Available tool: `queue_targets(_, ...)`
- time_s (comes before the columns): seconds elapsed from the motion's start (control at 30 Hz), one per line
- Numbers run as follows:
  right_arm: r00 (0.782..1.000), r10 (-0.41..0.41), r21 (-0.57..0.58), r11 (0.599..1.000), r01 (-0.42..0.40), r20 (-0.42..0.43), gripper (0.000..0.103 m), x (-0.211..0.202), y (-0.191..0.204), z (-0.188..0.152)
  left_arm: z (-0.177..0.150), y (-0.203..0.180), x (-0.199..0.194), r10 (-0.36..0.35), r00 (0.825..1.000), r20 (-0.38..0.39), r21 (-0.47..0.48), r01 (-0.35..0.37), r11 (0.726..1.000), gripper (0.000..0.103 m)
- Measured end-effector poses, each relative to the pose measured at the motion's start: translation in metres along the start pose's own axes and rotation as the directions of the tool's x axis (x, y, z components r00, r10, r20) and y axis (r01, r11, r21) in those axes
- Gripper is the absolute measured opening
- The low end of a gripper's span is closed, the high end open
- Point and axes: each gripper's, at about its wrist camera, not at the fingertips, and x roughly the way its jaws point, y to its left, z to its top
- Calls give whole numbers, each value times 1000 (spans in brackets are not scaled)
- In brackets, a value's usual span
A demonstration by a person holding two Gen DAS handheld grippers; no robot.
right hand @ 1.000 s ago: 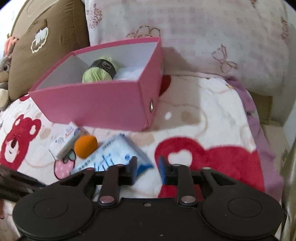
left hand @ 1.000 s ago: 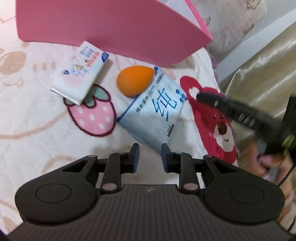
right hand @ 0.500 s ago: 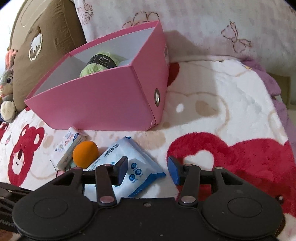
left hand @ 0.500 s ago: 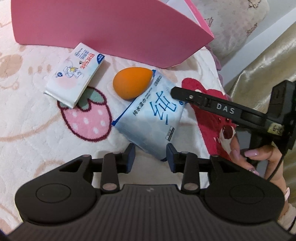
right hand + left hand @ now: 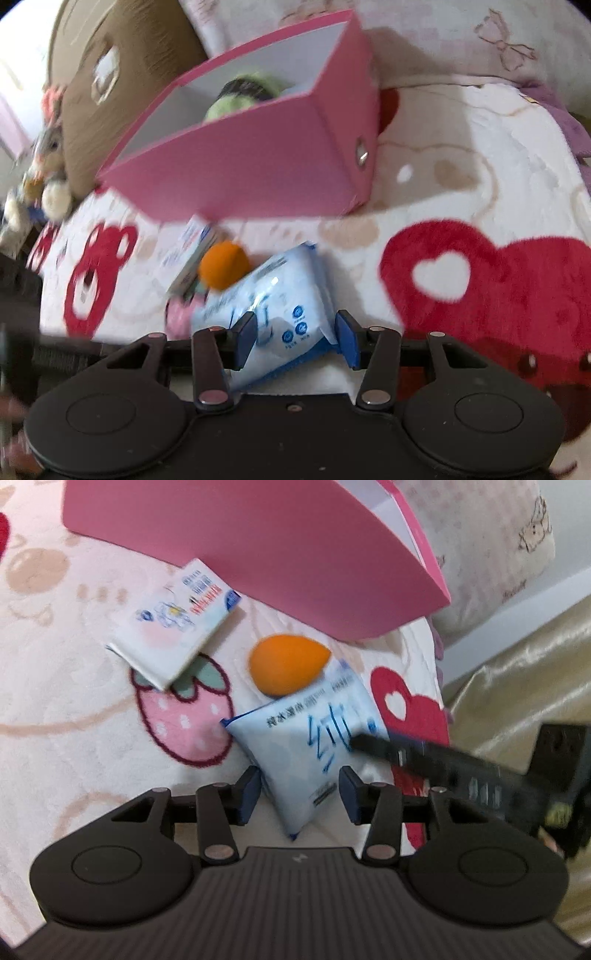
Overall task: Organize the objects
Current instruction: 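Close the left gripper on the wipes pack edge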
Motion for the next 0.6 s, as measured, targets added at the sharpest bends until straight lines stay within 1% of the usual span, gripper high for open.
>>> queue_targets(0.03,999,-5,-37,999,3,-34,53,-1,7,-6,1,1,-3,7,1000,10,6,-7,1000,37)
queue_targets(0.1,996,-19,-104,995,10,-86,53,-1,19,-17,3,4,-9,24,1000,12,20,-24,1000,33)
queue_targets(0.13,994,-45,-148,988,30,-97,53,-2,26,-23,4,6,-11,33,999,4,19,-33,999,32)
queue_targets(0.2,990,-110,-213,973,90,-83,53,-5,34,-28,5,11,-15,41,999,-14,5,-41,999,32)
queue_targets(0.23,988,-137,-226,967,118,-73,55,-7,36,-28,4,12,-16,41,999,-16,-1,-41,999,32)
queue_targets(0.27,987,-147,-219,967,129,-66,58,-8,34,-28,4,13,-17,42,999,-18,-1,-42,999,32)
queue_targets(0.33,988,-139,-167,978,127,-62,62,-10,26,-25,3,11,-16,55,998,-16,10,-55,998,32)
queue_targets(0.4,990,-136,-126,984,130,-45,63,-11,20,-23,0,7,-12,61,998,-7,21,-61,998,32)
queue_targets(0.43,990,-136,-105,986,132,-37,62,-11,18,-22,-1,5,-11,63,998,-7,26,-63,998,30)
queue_targets(0.47,990,-133,-84,988,130,-37,61,-9,16,-22,-3,1,-8,71,997,-4,40,-71,997,28)
queue_targets(0.5,991,-131,-74,989,127,-42,57,-5,17,-20,-4,-4,-6,90,996,6,69,-90,994,23)
queue_targets(0.53,991,-126,-72,990,122,-44,47,-4,18,-20,-6,-9,-5,108,994,16,105,-109,989,22)
queue_targets(0.57,992,-118,-73,991,115,-47,41,-3,21,-20,-8,-13,-5,121,992,24,141,-123,982,21)
queue_targets(0.6,992,-119,-76,990,115,-46,40,-4,23,-21,-9,-15,-5,129,991,30,164,-132,978,21)
